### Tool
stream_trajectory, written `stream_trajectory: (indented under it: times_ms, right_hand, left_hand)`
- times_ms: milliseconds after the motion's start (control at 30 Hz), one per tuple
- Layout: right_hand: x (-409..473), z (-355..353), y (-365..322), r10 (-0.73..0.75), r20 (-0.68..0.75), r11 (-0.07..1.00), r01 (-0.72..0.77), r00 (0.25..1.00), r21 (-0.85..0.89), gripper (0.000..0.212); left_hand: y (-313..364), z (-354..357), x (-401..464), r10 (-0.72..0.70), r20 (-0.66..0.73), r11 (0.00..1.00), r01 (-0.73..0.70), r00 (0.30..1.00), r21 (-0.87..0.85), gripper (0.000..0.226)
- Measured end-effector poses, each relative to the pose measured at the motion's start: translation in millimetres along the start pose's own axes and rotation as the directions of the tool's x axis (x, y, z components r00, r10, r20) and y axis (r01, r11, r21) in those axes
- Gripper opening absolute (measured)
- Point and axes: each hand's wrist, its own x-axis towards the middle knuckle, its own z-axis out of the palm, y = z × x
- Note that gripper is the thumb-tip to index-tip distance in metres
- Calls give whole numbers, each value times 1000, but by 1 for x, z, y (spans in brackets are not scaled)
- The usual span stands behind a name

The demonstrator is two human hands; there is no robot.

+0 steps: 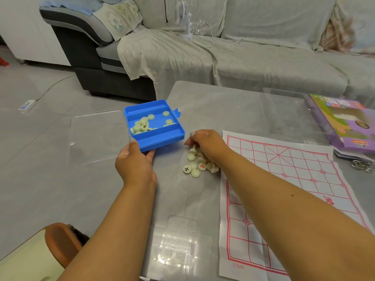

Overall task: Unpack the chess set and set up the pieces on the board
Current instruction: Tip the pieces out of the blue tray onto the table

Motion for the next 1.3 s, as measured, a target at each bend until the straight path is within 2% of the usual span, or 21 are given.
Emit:
stream_trajectory:
  times_ms: [67,133,167,433,467,533,600,667,733,833,967,1033,1100,1167,1233,1300]
  right_hand:
    - [-1,0,2,-13,-79,994,22,997,107,44]
    - [-2,4,4,88,-191,937,-17,978,349,46]
    - [-1,6,6,125,-234,910,-18,964,414,46]
    - [-2,7,5,197,-374,868,16,906,496,41]
    - [0,2,3,212,-386,886,-10,898,464,36]
    - [2,-13,-2,256,-396,949,-151,882,278,27]
    - [0,-31,-4,294,-334,956,-283,896,82,21]
    - [-10,-44,-11,448,-146,891,-455,882,-11,29]
    - [-26,-48,-18,602,9,793,-597,798,-119,35]
    - [-39,-40,-20,624,60,771,-602,779,-206,36]
    - [-42,-32,-28,590,105,807,-585,800,-74,33]
    - [-39,-31,-30,530,48,847,-526,846,-78,32]
    - [-33,-31,-30,333,-136,922,-353,933,-161,27]
    - [-29,-32,-36,77,-286,965,-144,955,-221,18]
    - [-22,-29,-46,-120,-302,971,48,946,-236,18]
    - [-11,-25,-54,-247,-220,939,177,944,-295,33]
  left_hand:
    - [0,0,0,1,2,1000,-1,1000,-1,16]
    - [0,0,-1,1,-1,1000,-1,1000,4,16]
    - [0,0,-1,1,-1,1000,-1,1000,6,16]
    - [3,0,-5,-6,22,1000,6,1000,11,16]
    - [4,0,-5,-8,27,1000,8,1000,11,15]
    - [3,0,-5,-12,33,1000,12,999,19,14]
    - [3,-1,-4,-16,33,1000,15,999,20,14]
    - [3,0,-3,-18,37,1000,17,999,15,14]
    - [3,0,-3,-19,38,1000,18,999,19,14]
    - [4,0,-5,-20,35,999,19,999,28,14]
    - [5,0,-7,-29,41,999,27,999,33,13]
    - [6,-1,-7,-32,53,999,29,998,45,13]
    - [7,-1,-9,-34,68,998,31,997,56,12]
    - [8,0,-12,-37,86,998,32,996,59,13]
    - [8,2,-16,-39,110,998,33,993,55,15]
    - [8,3,-19,-42,140,998,35,989,51,16]
